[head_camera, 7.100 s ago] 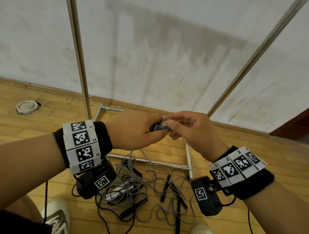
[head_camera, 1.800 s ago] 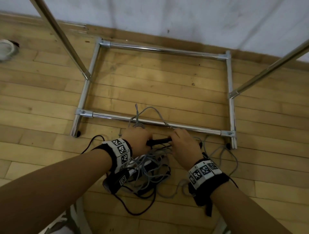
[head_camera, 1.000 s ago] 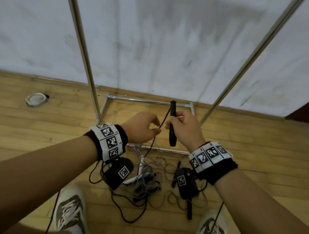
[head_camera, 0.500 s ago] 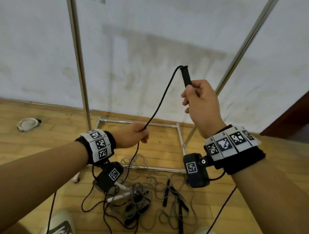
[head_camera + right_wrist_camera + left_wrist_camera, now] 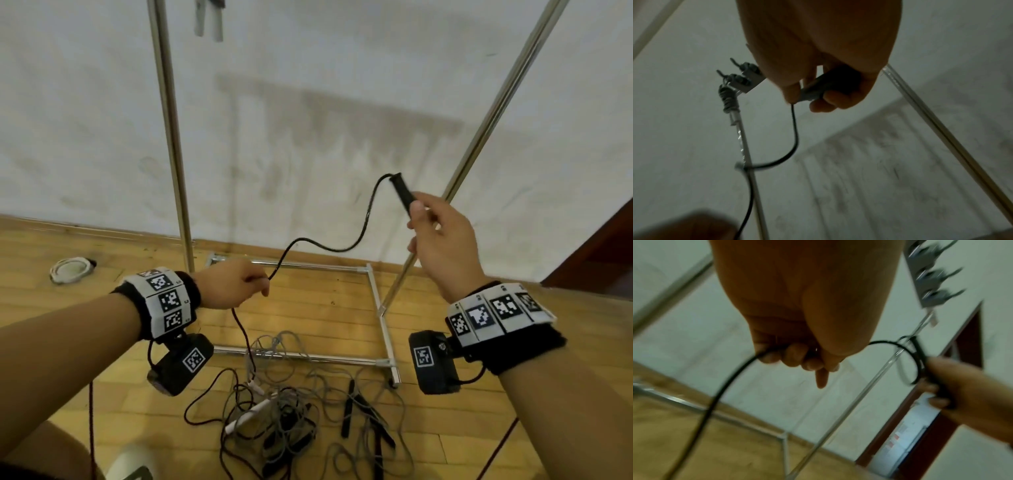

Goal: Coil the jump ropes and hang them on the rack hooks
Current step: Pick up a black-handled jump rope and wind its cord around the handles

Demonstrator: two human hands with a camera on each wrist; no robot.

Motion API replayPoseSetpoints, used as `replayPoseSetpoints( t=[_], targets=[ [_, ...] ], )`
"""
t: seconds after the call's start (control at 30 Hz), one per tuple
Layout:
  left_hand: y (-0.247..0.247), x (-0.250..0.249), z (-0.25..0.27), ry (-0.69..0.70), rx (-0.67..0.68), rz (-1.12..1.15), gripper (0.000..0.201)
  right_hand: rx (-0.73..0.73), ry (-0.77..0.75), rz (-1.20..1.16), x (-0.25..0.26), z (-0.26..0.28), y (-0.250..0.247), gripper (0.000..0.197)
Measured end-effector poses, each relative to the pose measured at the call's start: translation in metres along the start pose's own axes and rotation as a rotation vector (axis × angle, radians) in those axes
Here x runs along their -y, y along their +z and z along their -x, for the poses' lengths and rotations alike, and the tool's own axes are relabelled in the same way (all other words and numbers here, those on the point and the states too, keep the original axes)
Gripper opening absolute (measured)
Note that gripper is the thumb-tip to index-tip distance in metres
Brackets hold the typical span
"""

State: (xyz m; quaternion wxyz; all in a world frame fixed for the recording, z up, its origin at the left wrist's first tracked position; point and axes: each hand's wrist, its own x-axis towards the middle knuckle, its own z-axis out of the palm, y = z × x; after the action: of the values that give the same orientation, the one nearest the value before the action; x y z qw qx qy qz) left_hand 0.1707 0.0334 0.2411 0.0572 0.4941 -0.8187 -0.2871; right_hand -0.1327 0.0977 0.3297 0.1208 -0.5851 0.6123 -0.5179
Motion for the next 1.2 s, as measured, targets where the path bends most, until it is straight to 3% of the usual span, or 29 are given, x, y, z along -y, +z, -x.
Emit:
replayPoseSetpoints(
  t=[0.1, 0.23, 0.43, 0.53, 0.63, 0.73, 0.87, 1.03, 1.13, 1.2],
  targets=[
    [-0.01, -0.021, -0.002, 0.059, -0.113, -0.005, 0.027, 0.141, -0.043, 0.137, -0.006, 0.008, 0.014, 0.024],
    [-0.011, -0.055, -0.006, 0.133, -0.074, -0.093, 0.028, 0.297, -0.105, 0.258, -0.003, 0.021, 0.035, 0.022],
    [-0.004, -0.076, -0.015, 0.22, -0.083, -0.117, 0.031, 0.431, -0.014, 0.02, 0.002, 0.026, 0.048, 0.025],
    [-0.005, -0.074, -0.017, 0.246, -0.013, -0.056, 0.03, 0.463, -0.068, -0.051, 0.001, 0.027, 0.047, 0.012],
    [-0.003, -0.067, -0.017, 0.294, 0.048, 0.032, 0.028, 0.458, -0.109, -0.013, -0.001, 0.025, 0.044, 0.005],
    [0.0, -0.054, -0.019, 0.291, 0.088, 0.079, 0.029, 0.388, -0.158, 0.031, -0.003, 0.017, 0.039, 0.015],
    [0.012, -0.033, -0.018, 0.172, 0.209, -0.035, 0.027, 0.227, -0.13, 0.077, -0.001, 0.003, 0.029, 0.009],
    [0.019, -0.015, -0.016, 0.084, 0.242, 0.044, 0.019, 0.092, -0.065, 0.053, -0.004, -0.009, 0.014, 0.014],
    [0.021, -0.007, -0.015, 0.047, 0.239, 0.025, 0.022, 0.119, 0.024, -0.022, -0.016, -0.015, 0.006, 0.018],
    [0.022, -0.006, -0.015, 0.023, 0.224, -0.016, 0.026, 0.173, 0.089, 0.083, -0.031, -0.017, 0.005, 0.023]
  ],
)
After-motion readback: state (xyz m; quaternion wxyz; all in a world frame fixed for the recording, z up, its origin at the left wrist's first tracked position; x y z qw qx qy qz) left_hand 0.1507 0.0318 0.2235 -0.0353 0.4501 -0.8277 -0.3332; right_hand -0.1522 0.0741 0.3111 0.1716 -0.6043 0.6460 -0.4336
